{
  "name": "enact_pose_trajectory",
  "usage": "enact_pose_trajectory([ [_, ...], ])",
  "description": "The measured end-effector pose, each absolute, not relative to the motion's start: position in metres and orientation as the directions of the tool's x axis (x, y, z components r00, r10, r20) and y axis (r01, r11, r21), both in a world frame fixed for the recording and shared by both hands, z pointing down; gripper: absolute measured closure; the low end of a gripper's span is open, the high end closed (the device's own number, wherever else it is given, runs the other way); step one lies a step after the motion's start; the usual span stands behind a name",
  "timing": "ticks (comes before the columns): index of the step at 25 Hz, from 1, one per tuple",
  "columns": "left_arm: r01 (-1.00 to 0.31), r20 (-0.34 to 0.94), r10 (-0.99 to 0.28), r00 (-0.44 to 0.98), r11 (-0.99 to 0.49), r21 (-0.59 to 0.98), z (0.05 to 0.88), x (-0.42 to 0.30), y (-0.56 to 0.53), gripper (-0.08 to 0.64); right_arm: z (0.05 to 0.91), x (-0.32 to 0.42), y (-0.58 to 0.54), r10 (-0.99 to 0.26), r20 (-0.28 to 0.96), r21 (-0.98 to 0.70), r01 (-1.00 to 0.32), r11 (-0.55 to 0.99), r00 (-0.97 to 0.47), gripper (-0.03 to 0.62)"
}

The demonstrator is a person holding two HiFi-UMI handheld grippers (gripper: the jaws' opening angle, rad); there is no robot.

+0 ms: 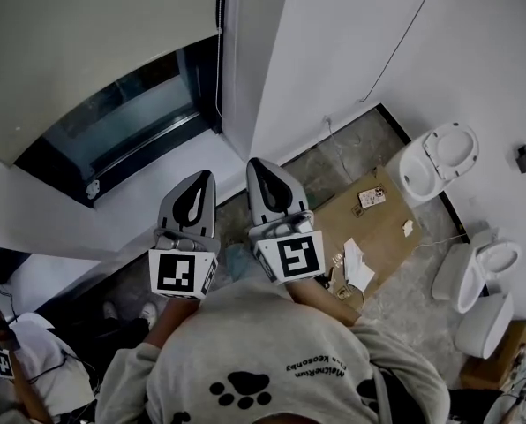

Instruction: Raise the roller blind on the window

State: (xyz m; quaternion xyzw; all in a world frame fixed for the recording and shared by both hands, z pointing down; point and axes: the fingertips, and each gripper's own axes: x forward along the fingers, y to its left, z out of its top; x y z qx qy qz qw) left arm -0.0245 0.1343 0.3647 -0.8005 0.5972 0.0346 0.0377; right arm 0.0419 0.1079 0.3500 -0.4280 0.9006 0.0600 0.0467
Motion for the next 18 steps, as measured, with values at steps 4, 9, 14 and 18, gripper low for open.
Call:
enact_pose_trajectory([
  [4, -0.959, -0.097, -0.955, 0.282, -0.283, 0.001, 0.367, -0.033, 0.090, 0.552, 0.355, 0.032, 0.062, -0.754, -0.120, 0.041, -0.762, 0.646, -0.646, 0.584],
  [9, -0.959, -0.089, -0.955, 0.284, -0.285, 0.000, 0.368, -0.037, 0.039, 0.552, 0.359, 0.025, 0.009, -0.752, -0.103, 0.026, -0.758, 0.652, -0.651, 0.584],
  [14, -0.956, -0.081, -0.953, 0.293, -0.294, -0.001, 0.373, -0.036, -0.001, 0.552, 0.364, 0.021, -0.033, -0.746, -0.102, 0.032, -0.751, 0.659, -0.659, 0.584],
  [18, -0.959, -0.079, -0.955, 0.284, -0.285, -0.004, 0.378, -0.040, -0.027, 0.552, 0.367, 0.014, -0.061, -0.740, -0.096, 0.041, -0.745, 0.666, -0.666, 0.584],
])
